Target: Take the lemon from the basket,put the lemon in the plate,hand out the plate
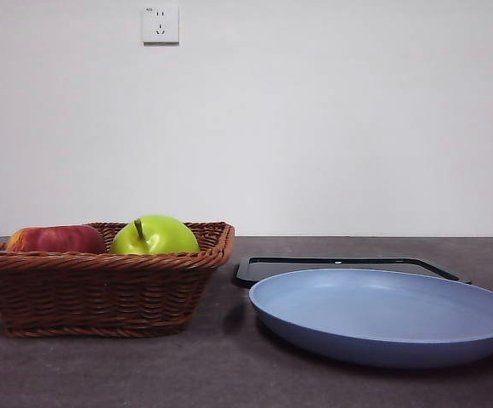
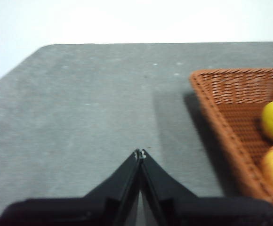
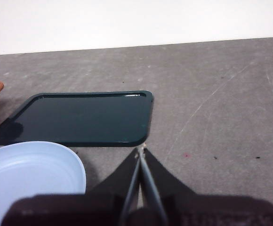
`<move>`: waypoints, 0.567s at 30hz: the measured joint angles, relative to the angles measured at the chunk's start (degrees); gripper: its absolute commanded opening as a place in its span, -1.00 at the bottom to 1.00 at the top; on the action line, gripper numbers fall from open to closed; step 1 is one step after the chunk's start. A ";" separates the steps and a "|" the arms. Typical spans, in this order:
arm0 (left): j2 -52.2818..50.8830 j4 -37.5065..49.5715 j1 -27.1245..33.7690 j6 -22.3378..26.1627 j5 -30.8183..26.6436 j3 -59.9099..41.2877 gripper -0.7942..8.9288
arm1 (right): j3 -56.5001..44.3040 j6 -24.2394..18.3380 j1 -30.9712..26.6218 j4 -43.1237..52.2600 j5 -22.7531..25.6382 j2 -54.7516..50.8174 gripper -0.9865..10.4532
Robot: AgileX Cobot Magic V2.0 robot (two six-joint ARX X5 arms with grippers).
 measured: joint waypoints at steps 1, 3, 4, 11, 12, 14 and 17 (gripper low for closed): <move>0.00 0.11 0.00 -1.60 1.44 0.00 -0.82 | -0.02 0.76 0.00 0.07 -0.02 0.00 -0.82; 0.00 0.31 0.00 -5.42 5.03 0.00 -0.82 | -0.02 3.69 0.00 0.50 -0.07 0.00 -0.82; 0.00 0.39 0.00 -7.56 7.17 0.00 -0.82 | -0.02 5.31 0.00 0.83 -0.07 0.00 -0.82; 0.00 1.60 0.00 -16.02 18.03 0.00 -0.82 | -0.07 18.14 0.00 3.48 -0.09 0.00 -0.82; 0.00 2.01 0.00 -16.44 18.80 0.00 -0.82 | -0.04 19.71 0.00 4.68 -0.17 0.00 -0.82; 0.00 2.60 0.00 -17.14 19.41 0.00 -0.82 | -0.04 21.24 0.00 6.08 -0.85 0.00 -0.82; 0.07 2.58 0.00 -19.04 19.21 0.09 -0.82 | 0.63 22.32 0.00 4.92 -1.64 0.20 -0.82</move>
